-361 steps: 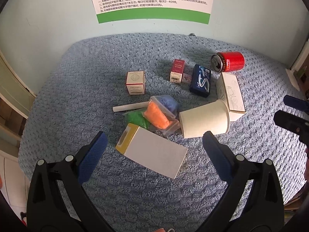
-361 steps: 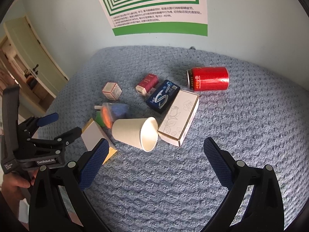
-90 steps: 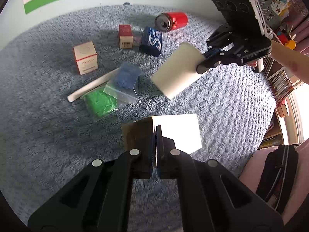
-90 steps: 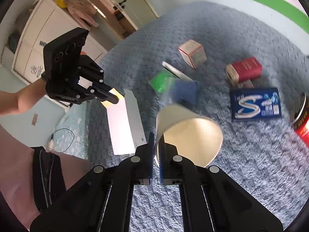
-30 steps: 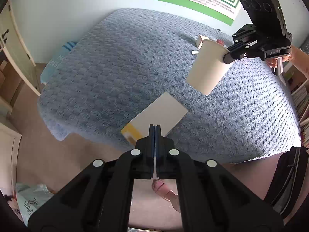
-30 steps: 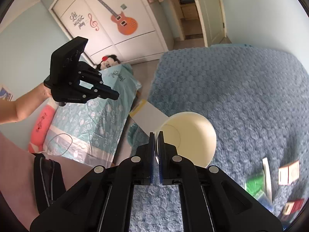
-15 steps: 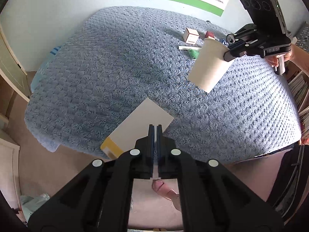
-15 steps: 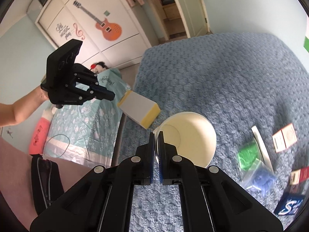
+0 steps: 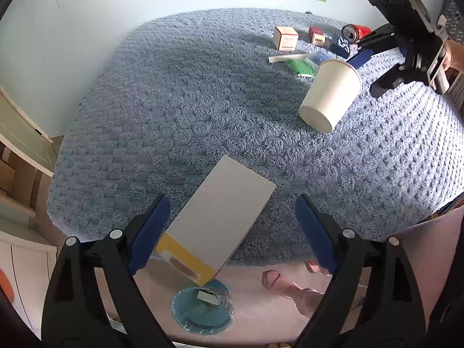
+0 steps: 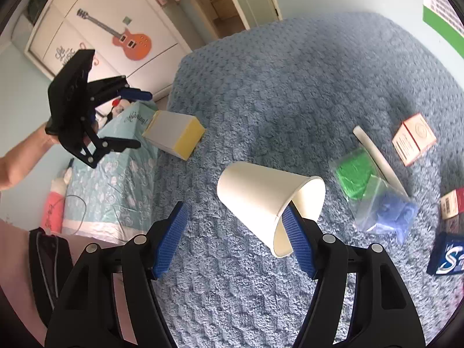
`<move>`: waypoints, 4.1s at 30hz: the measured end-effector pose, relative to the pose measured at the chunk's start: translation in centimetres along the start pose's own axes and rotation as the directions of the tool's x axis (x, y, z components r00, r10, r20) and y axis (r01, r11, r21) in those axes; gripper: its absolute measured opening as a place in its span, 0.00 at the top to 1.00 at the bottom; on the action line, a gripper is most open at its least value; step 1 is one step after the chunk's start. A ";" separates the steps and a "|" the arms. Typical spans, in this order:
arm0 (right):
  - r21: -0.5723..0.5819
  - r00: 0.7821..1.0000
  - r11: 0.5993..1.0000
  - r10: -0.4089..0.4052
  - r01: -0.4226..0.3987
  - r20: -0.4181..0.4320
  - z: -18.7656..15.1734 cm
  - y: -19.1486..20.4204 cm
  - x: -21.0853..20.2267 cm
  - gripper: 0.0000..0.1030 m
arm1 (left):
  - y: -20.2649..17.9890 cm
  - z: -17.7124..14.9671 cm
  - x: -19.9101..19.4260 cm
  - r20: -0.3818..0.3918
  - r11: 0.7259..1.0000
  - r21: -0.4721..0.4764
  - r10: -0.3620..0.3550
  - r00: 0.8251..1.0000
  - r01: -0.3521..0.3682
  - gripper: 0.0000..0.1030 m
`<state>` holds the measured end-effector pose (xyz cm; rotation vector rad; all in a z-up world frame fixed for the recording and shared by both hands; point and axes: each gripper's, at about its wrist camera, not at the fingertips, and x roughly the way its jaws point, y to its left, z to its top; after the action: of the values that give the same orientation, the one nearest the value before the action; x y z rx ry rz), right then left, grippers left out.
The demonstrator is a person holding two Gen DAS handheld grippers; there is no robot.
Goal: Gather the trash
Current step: 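Lift and carry the white-and-yellow box and paper cup toward the teal bin, then open both grippers over the bin to drop the box and cup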
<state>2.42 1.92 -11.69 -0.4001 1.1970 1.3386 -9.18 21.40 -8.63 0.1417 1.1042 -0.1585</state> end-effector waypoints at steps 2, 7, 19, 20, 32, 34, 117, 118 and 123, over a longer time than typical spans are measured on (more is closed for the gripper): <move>0.010 1.000 1.000 0.004 -0.004 -0.002 -0.1 -0.3 0.0 0.34 | 0.1 0.0 0.6 -0.014 1.000 0.004 -0.006 1.000 0.006 0.17; 0.046 0.999 0.998 0.034 -0.034 -0.002 -0.1 -1.2 0.4 0.34 | 0.4 -0.5 1.9 -0.049 0.999 0.009 -0.039 0.998 0.039 0.17; 0.029 0.996 0.996 0.086 -0.085 -0.039 1.3 -0.9 2.5 0.64 | 1.7 -0.8 4.3 -0.074 0.999 -0.001 -0.037 0.997 0.037 0.24; 0.020 0.995 0.996 0.090 -0.089 -0.042 1.4 -0.7 2.6 0.69 | 1.8 -0.8 4.5 -0.075 1.000 0.006 -0.027 0.997 0.027 0.25; 0.027 0.994 0.995 0.098 -0.097 -0.042 2.2 -0.9 3.1 0.88 | 2.2 -0.5 7.0 -0.149 0.992 0.033 -0.114 0.982 0.120 0.35; 0.021 0.994 0.995 0.103 -0.102 -0.031 2.2 -0.8 2.9 0.96 | 2.5 -0.2 6.9 -0.136 0.988 -0.016 -0.157 0.978 0.156 0.41; -0.286 0.765 0.841 0.212 -0.460 -0.608 11.0 32.7 50.3 0.91 | 17.6 -47.1 4.0 -0.106 0.470 -0.878 -0.007 0.994 -0.090 0.42; -0.281 0.764 0.843 0.213 -0.459 -0.609 10.9 32.5 50.7 0.78 | 17.6 -47.1 4.9 -0.111 0.468 -0.879 -0.011 0.994 -0.093 0.40; -0.259 0.780 0.863 0.217 -0.434 -0.586 11.5 31.5 51.3 0.53 | 17.1 -47.0 7.5 -0.144 0.446 -0.888 -0.046 0.988 -0.109 0.33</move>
<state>-31.02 46.48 -37.20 -0.9345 1.5192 1.8595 -43.70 46.77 -35.54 -0.8256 1.2052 0.5143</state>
